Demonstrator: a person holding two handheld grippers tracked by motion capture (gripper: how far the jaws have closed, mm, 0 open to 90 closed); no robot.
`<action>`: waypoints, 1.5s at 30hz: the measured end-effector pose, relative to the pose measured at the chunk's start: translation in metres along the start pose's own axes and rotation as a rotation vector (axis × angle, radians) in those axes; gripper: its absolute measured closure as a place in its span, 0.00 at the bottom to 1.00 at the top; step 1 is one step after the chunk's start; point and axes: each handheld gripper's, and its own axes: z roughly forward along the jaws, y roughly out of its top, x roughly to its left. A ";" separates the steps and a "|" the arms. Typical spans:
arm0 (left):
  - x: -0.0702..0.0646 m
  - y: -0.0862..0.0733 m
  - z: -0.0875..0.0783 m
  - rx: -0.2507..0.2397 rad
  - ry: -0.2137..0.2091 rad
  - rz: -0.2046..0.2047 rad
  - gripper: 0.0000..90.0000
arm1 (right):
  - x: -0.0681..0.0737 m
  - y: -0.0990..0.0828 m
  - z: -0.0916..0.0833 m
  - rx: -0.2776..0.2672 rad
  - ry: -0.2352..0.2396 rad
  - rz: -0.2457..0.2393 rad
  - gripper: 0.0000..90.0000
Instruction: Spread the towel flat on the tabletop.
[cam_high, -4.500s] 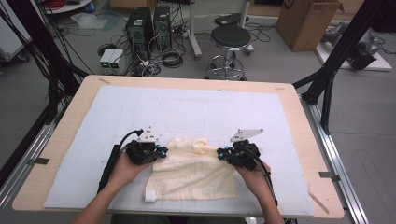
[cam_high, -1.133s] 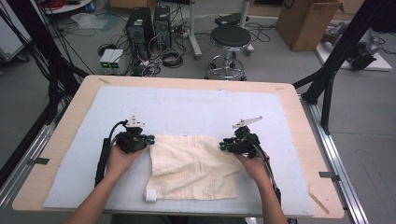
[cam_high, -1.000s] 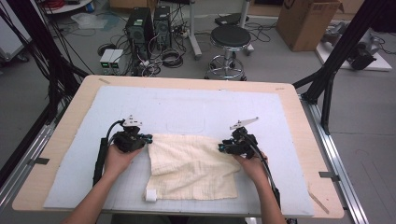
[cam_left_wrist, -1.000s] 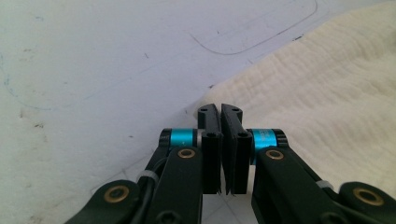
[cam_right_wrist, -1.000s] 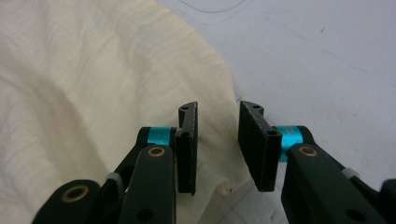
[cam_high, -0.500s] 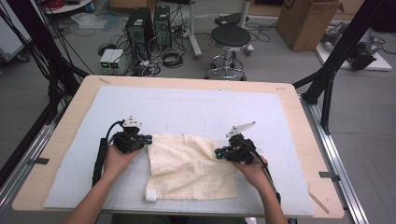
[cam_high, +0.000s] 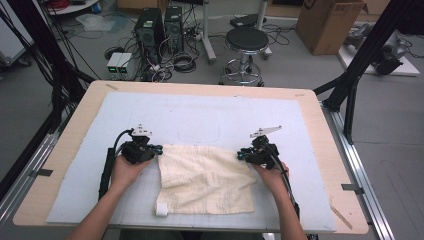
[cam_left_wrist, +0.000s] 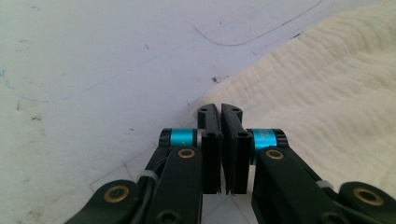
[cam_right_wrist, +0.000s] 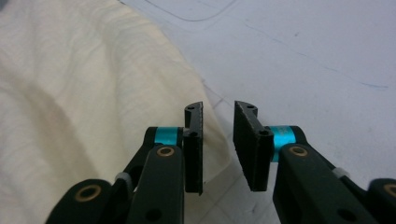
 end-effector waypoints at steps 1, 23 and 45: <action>0.000 0.000 0.000 -0.004 -0.001 -0.002 0.96 | -0.001 0.000 0.001 0.007 -0.009 0.005 0.75; 0.039 0.037 -0.003 -0.110 0.053 -0.110 0.97 | 0.010 0.042 -0.011 -0.113 -0.053 -0.084 0.96; 0.028 0.041 -0.018 -0.183 -0.026 -0.022 0.72 | 0.010 0.057 -0.023 -0.156 -0.064 -0.072 0.64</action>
